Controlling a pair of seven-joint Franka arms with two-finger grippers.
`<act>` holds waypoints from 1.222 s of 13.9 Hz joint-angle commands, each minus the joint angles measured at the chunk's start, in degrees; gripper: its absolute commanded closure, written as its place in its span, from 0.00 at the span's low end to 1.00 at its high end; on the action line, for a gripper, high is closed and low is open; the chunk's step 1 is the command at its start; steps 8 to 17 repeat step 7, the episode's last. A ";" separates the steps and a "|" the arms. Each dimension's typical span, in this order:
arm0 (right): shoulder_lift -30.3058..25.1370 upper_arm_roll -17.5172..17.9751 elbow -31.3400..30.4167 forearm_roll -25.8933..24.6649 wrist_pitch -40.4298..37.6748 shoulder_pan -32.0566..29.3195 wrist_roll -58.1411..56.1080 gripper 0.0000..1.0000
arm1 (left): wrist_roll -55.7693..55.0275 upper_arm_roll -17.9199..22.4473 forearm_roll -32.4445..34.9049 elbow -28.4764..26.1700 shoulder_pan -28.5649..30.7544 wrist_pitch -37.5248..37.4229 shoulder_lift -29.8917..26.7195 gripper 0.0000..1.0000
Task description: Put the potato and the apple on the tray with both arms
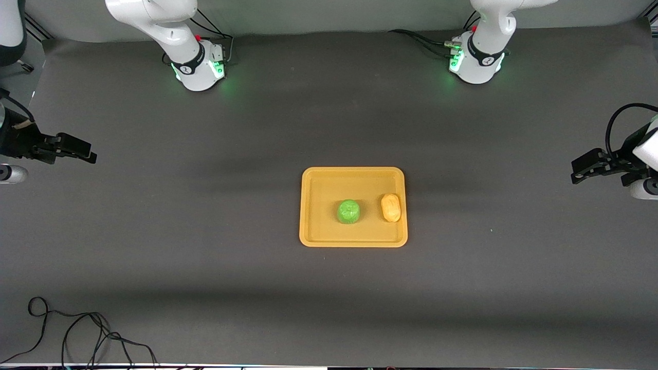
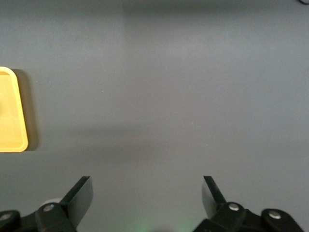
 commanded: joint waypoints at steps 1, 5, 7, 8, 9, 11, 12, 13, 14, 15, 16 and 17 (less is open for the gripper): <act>-1.17 1.13 -0.85 -1.82 0.59 -0.83 -0.76 0.00 | -0.91 -0.04 0.83 1.25 0.05 -1.31 0.63 0.00; -0.90 0.96 -0.32 -1.82 0.59 -0.65 -0.58 0.00 | -0.91 -0.04 0.83 1.25 0.23 -1.04 0.63 0.00; -0.90 0.96 -0.32 -1.82 0.59 -0.65 -0.58 0.00 | -0.91 -0.04 0.83 1.25 0.32 -1.04 0.63 0.00; -0.90 0.96 -0.32 -1.82 0.59 -0.65 -0.58 0.00 | -0.91 -0.04 0.83 1.25 0.32 -1.04 0.63 0.00; -0.90 0.96 -0.32 -1.82 0.59 -0.65 -0.58 0.00 | -0.91 -0.04 0.83 1.25 0.32 -1.04 0.63 0.00; -0.90 0.96 -0.32 -1.82 0.59 -0.65 -0.58 0.00 | -0.91 -0.04 0.83 1.25 0.32 -1.04 0.63 0.00; -0.90 0.96 -0.32 -1.82 0.59 -0.65 -0.58 0.00 | -0.91 -0.04 0.83 1.25 0.32 -1.04 0.63 0.00; -0.90 0.96 -0.32 -1.82 0.59 -0.65 -0.58 0.00 | -0.91 -0.04 0.83 1.25 0.32 -1.04 0.63 0.00; -0.90 0.96 -0.32 -1.82 0.59 -0.65 -0.58 0.00 | -0.91 -0.04 0.83 1.25 0.32 -1.04 0.63 0.00; -0.90 0.96 -0.32 -1.82 0.59 -0.65 -0.58 0.00 | -0.91 -0.04 0.83 1.25 0.32 -1.04 0.63 0.00; -0.90 0.96 -0.32 -1.82 0.59 -0.65 -0.58 0.00 | -0.91 -0.04 0.83 1.25 0.32 -1.04 0.63 0.00; -0.90 0.96 -0.32 -1.82 0.59 -0.65 -0.58 0.00 | -0.91 -0.04 0.83 1.25 0.32 -1.04 0.63 0.00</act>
